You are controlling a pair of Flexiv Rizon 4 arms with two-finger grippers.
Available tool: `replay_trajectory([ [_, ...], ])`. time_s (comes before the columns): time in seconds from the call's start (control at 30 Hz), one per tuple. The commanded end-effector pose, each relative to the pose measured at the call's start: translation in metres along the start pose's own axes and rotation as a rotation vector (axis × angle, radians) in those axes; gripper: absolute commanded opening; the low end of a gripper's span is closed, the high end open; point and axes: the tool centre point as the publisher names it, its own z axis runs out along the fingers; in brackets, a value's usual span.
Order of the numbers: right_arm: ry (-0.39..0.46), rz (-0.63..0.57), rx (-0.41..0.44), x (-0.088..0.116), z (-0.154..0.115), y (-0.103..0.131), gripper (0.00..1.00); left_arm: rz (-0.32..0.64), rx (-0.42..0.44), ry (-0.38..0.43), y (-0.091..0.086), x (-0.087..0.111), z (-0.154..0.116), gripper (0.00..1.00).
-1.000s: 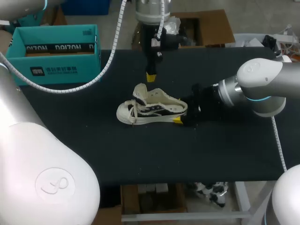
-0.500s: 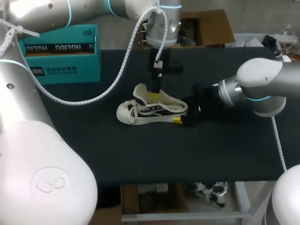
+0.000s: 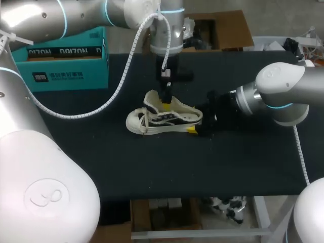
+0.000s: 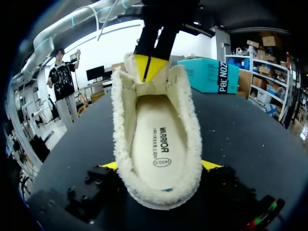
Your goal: Open the shoe tongue, take the insole out of the shoe, put the insole back into the shoe, and pack the shoe into the shoebox
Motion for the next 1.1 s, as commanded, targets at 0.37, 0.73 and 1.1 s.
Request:
replay_trajectory([
  [0.37, 0.0, -0.001, -0.005, -0.002, 0.002, -0.006, 0.0, -0.025, 0.026, -0.058, -0.009, 0.0, 0.058, 0.0],
  [0.73, 0.0, -0.001, -0.005, -0.002, 0.002, -0.006, 0.0, -0.075, -0.008, -0.103, -0.013, -0.003, 0.08, 0.0],
  [1.1, 0.0, -0.001, -0.005, -0.002, 0.002, -0.006, 0.0, -0.097, 0.0, -0.144, -0.001, 0.001, 0.095, 0.01],
])
